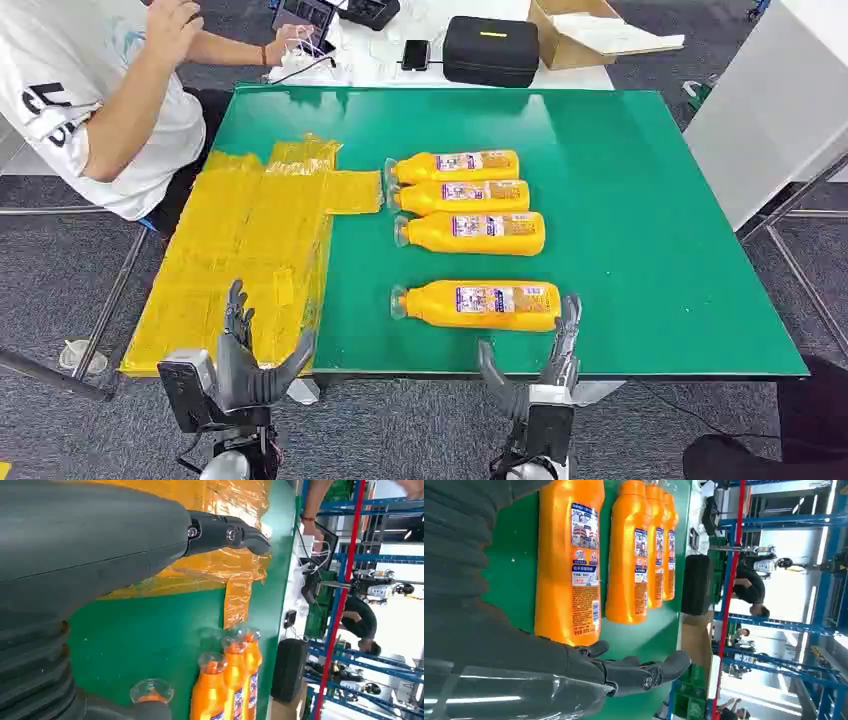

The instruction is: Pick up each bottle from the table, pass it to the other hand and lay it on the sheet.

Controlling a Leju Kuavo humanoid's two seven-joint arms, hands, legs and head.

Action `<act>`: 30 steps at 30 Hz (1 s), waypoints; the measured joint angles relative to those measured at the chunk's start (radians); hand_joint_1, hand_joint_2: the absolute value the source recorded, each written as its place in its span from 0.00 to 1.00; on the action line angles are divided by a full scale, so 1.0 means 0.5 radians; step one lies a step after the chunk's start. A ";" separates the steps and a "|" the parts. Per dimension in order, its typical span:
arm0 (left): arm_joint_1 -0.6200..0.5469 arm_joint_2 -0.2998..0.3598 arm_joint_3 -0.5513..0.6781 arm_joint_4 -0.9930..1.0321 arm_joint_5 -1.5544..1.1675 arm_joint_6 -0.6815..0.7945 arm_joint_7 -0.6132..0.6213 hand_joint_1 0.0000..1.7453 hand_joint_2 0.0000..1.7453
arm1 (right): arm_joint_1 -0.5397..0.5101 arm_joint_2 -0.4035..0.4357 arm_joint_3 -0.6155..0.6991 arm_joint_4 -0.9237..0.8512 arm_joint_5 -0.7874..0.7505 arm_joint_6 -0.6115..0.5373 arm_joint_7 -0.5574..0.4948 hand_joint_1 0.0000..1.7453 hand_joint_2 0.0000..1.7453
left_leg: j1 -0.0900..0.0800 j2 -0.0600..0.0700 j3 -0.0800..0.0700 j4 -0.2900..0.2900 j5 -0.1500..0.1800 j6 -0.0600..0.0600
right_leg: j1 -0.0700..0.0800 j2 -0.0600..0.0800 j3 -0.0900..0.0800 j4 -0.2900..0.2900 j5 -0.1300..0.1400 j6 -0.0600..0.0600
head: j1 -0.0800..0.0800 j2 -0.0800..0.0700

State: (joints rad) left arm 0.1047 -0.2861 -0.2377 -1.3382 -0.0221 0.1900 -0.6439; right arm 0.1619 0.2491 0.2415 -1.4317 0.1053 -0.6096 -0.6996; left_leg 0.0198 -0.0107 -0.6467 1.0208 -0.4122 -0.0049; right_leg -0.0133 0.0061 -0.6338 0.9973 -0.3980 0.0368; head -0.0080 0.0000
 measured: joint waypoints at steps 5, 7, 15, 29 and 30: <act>0.000 0.000 0.000 0.000 0.001 0.000 0.000 0.00 1.00 | 0.000 0.000 0.000 0.000 0.000 -0.005 0.000 0.00 1.00 | 0.000 0.000 0.000 0.000 0.000 0.000 | 0.000 0.000 0.000 0.000 0.000 0.000 | 0.000 0.000; 0.000 0.000 0.000 0.000 0.001 0.000 -0.001 0.00 1.00 | 0.000 0.000 0.000 -0.001 0.000 -0.007 0.000 0.00 1.00 | 0.000 0.000 0.000 0.000 0.000 0.000 | 0.000 0.000 0.000 0.000 0.000 0.000 | 0.000 0.000; 0.000 0.000 0.000 0.000 0.001 0.002 -0.005 0.00 1.00 | -0.001 0.000 0.000 0.010 -0.002 0.003 0.000 0.00 1.00 | 0.000 0.000 0.000 0.000 0.000 0.000 | 0.000 0.000 0.000 0.000 0.000 0.000 | 0.000 0.000; 0.000 0.000 0.002 0.001 0.028 -0.001 -0.034 0.00 1.00 | -0.004 0.000 0.000 0.034 0.043 -0.015 0.000 0.00 1.00 | 0.000 0.000 0.000 0.000 0.000 0.000 | 0.000 0.000 0.000 0.000 0.000 0.000 | 0.000 0.000; 0.000 0.000 0.002 0.001 0.028 -0.001 -0.034 0.00 1.00 | -0.004 0.000 0.000 0.034 0.043 -0.015 0.000 0.00 1.00 | 0.000 0.000 0.000 0.000 0.000 0.000 | 0.000 0.000 0.000 0.000 0.000 0.000 | 0.000 0.000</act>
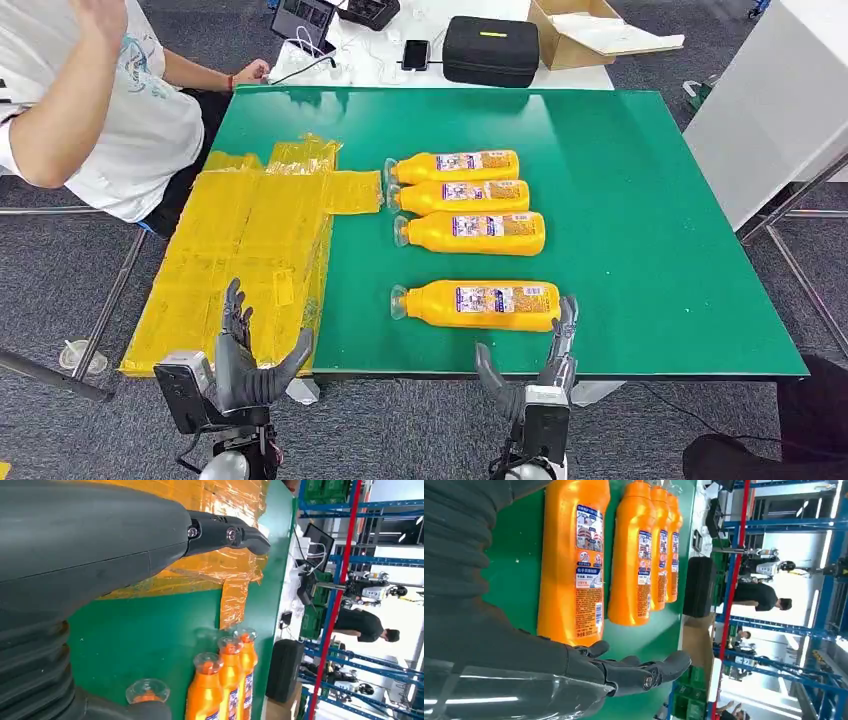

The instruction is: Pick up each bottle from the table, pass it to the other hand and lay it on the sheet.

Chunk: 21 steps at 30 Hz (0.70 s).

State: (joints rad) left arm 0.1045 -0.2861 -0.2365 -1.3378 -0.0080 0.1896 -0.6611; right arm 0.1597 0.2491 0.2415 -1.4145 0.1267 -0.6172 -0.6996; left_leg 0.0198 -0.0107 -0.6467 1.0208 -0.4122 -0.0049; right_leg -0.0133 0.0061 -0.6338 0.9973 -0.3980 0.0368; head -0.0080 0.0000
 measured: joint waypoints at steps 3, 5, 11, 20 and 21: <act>0.000 0.000 0.000 0.000 0.000 0.000 0.000 0.00 1.00 | 0.000 0.000 0.000 0.000 0.000 0.000 0.000 0.00 1.00 | 0.000 0.000 0.000 0.000 0.000 0.000 | 0.000 0.000 0.000 0.000 0.000 0.000 | 0.000 0.000; 0.000 0.000 0.000 0.000 0.000 0.000 0.000 0.00 1.00 | 0.000 0.000 0.000 0.001 0.003 0.000 0.000 0.00 1.00 | 0.000 0.000 0.000 0.000 0.000 0.000 | 0.000 0.000 0.000 0.000 0.000 0.000 | 0.000 0.000; -0.021 0.000 0.010 0.010 0.002 -0.032 -0.004 0.00 1.00 | -0.095 -0.025 -0.026 0.019 0.285 0.005 0.122 0.00 1.00 | 0.000 0.000 0.000 0.000 0.001 0.000 | 0.000 0.000 0.001 0.000 0.000 0.000 | 0.000 0.000; -0.079 0.000 0.049 0.079 -0.026 -0.155 0.008 0.00 1.00 | -0.504 -0.311 -0.127 0.116 0.938 0.322 0.826 0.00 1.00 | 0.000 0.000 0.000 0.001 0.002 0.002 | 0.000 0.000 0.001 0.000 0.002 0.001 | -0.001 0.000; -0.079 0.000 0.050 0.081 -0.026 -0.155 0.009 0.00 1.00 | -0.509 -0.315 -0.127 0.121 0.939 0.322 0.827 0.00 1.00 | 0.000 0.000 0.000 0.001 0.002 0.002 | 0.000 0.000 0.001 0.000 0.001 0.001 | -0.001 0.000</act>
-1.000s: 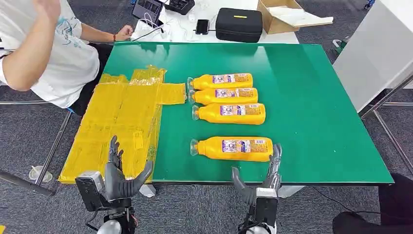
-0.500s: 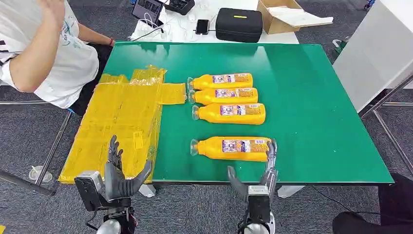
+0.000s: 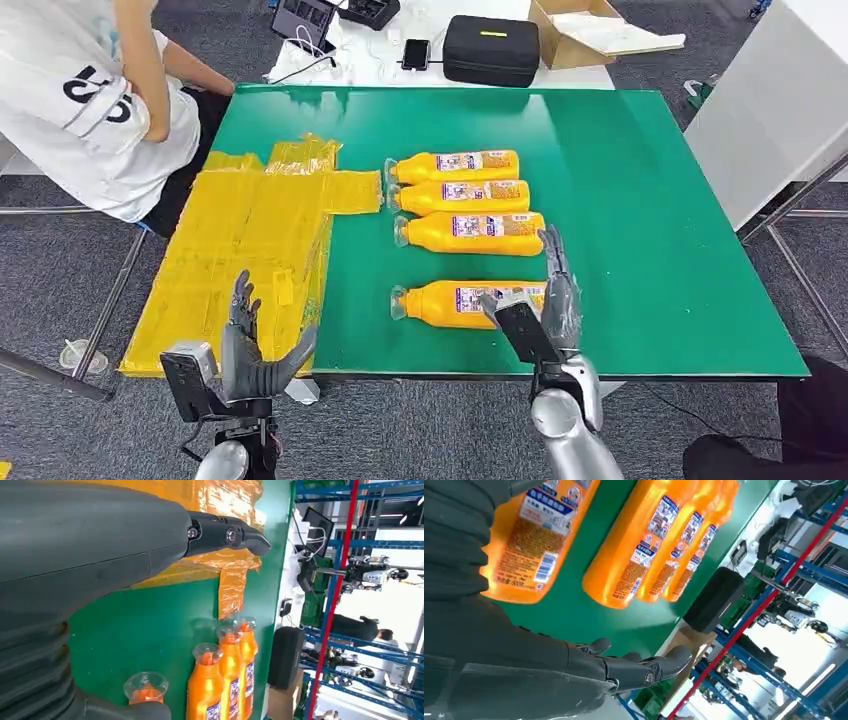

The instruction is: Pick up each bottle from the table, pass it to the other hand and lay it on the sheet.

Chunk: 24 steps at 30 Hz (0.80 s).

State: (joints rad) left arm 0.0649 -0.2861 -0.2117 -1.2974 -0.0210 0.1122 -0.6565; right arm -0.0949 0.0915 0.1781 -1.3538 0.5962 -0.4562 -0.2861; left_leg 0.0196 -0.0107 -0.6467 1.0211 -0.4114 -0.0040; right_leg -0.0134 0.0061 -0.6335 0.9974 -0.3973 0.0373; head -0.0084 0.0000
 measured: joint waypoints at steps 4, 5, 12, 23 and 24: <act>-0.002 -0.001 0.005 0.002 -0.003 -0.007 0.003 0.00 1.00 | -0.016 -0.016 -0.001 0.021 0.033 0.041 0.035 0.00 1.00 | 0.000 0.000 -0.001 0.000 -0.001 0.000 | 0.000 0.000 0.000 0.000 -0.001 0.000 | 0.001 0.000; -0.003 -0.001 0.006 0.002 -0.007 -0.017 0.008 0.00 1.00 | -0.025 -0.024 0.003 0.030 0.058 0.089 0.075 0.00 1.00 | 0.000 0.000 -0.001 0.000 -0.001 0.000 | 0.000 0.000 0.000 0.000 0.000 0.000 | 0.001 0.000; -0.022 -0.002 0.024 0.042 -0.069 -0.091 0.021 0.00 1.00 | -0.159 -0.112 0.139 0.245 0.105 0.612 0.272 0.00 1.00 | 0.000 -0.001 -0.001 0.000 0.001 0.001 | 0.000 0.000 0.000 0.000 0.000 0.000 | 0.001 0.000; -0.119 -0.005 0.050 0.144 -0.113 -0.141 0.022 0.00 1.00 | -0.481 -0.318 0.427 0.642 -0.179 1.155 0.126 0.00 1.00 | 0.000 0.001 0.008 0.000 0.000 0.001 | 0.000 0.000 0.007 0.000 0.000 0.000 | 0.000 0.001; -0.123 -0.005 0.051 0.151 -0.113 -0.145 0.022 0.00 1.00 | -0.493 -0.339 0.448 0.651 -0.209 1.179 0.115 0.00 1.00 | 0.000 0.001 0.008 0.000 0.000 0.001 | 0.000 0.000 0.008 0.000 0.000 0.000 | 0.000 0.001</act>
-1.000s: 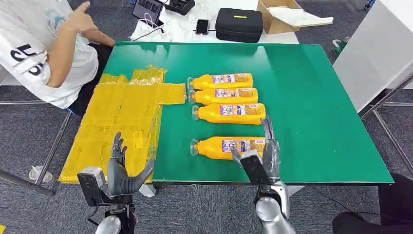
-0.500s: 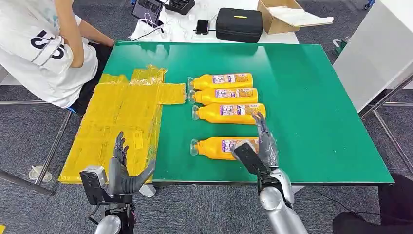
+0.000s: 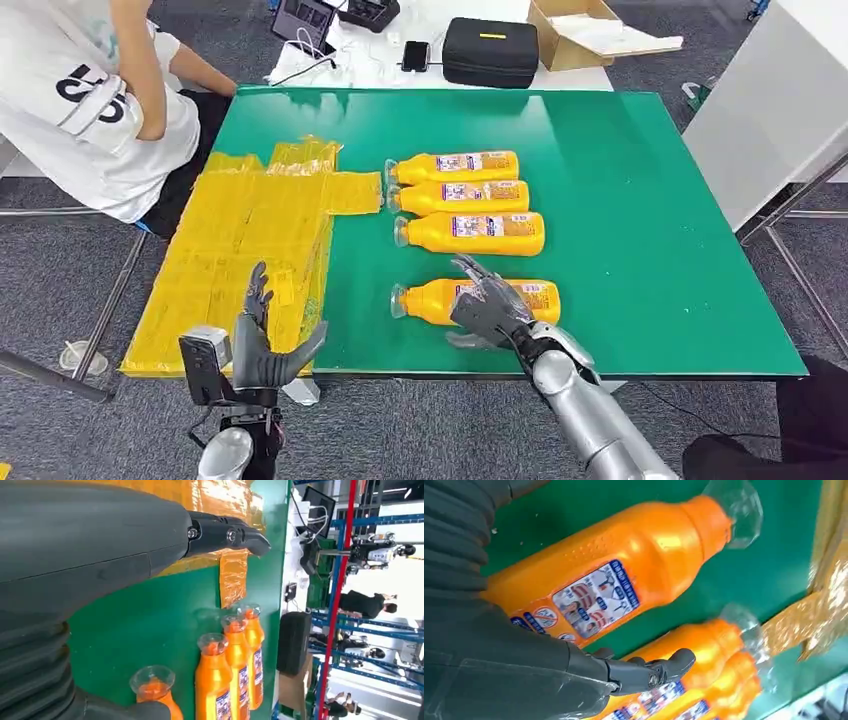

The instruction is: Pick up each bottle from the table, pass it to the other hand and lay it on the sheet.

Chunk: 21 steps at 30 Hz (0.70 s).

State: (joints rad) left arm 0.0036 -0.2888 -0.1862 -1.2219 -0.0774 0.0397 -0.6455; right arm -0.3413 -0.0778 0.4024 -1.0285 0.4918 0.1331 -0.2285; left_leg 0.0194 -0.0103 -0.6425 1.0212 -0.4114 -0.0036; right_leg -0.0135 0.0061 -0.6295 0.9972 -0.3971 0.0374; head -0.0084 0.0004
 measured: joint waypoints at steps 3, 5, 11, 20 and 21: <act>-0.014 0.000 0.000 0.017 0.000 -0.008 -0.002 0.00 1.00 | -0.031 -0.056 0.060 0.012 -0.049 0.031 0.003 0.00 1.00 | 0.000 0.000 0.003 0.000 0.000 0.000 | 0.000 0.000 0.003 0.000 0.000 0.000 | 0.001 -0.001; -0.019 0.000 0.000 0.027 0.000 -0.015 -0.002 0.00 1.00 | -0.048 -0.096 0.101 0.016 -0.060 0.033 0.021 0.00 1.00 | 0.000 -0.001 0.004 0.000 0.001 0.001 | 0.000 0.000 0.005 0.000 0.000 0.000 | 0.000 0.000; -0.020 0.000 0.002 0.047 0.000 -0.019 -0.002 0.00 1.00 | -0.105 -0.215 0.182 0.015 -0.075 0.043 0.077 0.00 1.00 | -0.002 -0.001 0.005 0.000 0.001 0.001 | -0.001 0.000 0.006 0.000 0.000 0.000 | 0.000 -0.001; -0.021 0.000 0.011 0.069 0.000 -0.015 0.005 0.00 1.00 | -0.195 -0.370 0.338 -0.016 0.043 0.067 0.288 0.00 1.00 | -0.002 -0.001 0.005 0.000 0.001 0.001 | -0.001 0.000 0.006 0.000 0.000 0.001 | 0.000 -0.001; -0.022 0.000 0.013 0.071 0.000 -0.013 0.007 0.00 1.00 | -0.197 -0.379 0.356 -0.020 0.062 0.053 0.310 0.00 1.00 | -0.002 -0.001 0.005 0.000 0.001 0.001 | -0.001 0.000 0.006 0.000 0.000 0.001 | 0.000 -0.001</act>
State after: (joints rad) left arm -0.0072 -0.2888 -0.1797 -1.1864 -0.0774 0.0332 -0.6420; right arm -0.4397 -0.2674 0.5803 -1.0384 0.5227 0.1594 -0.0736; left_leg 0.0184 -0.0109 -0.6400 1.0214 -0.4111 -0.0031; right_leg -0.0140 0.0060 -0.6263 0.9971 -0.3969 0.0377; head -0.0084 0.0000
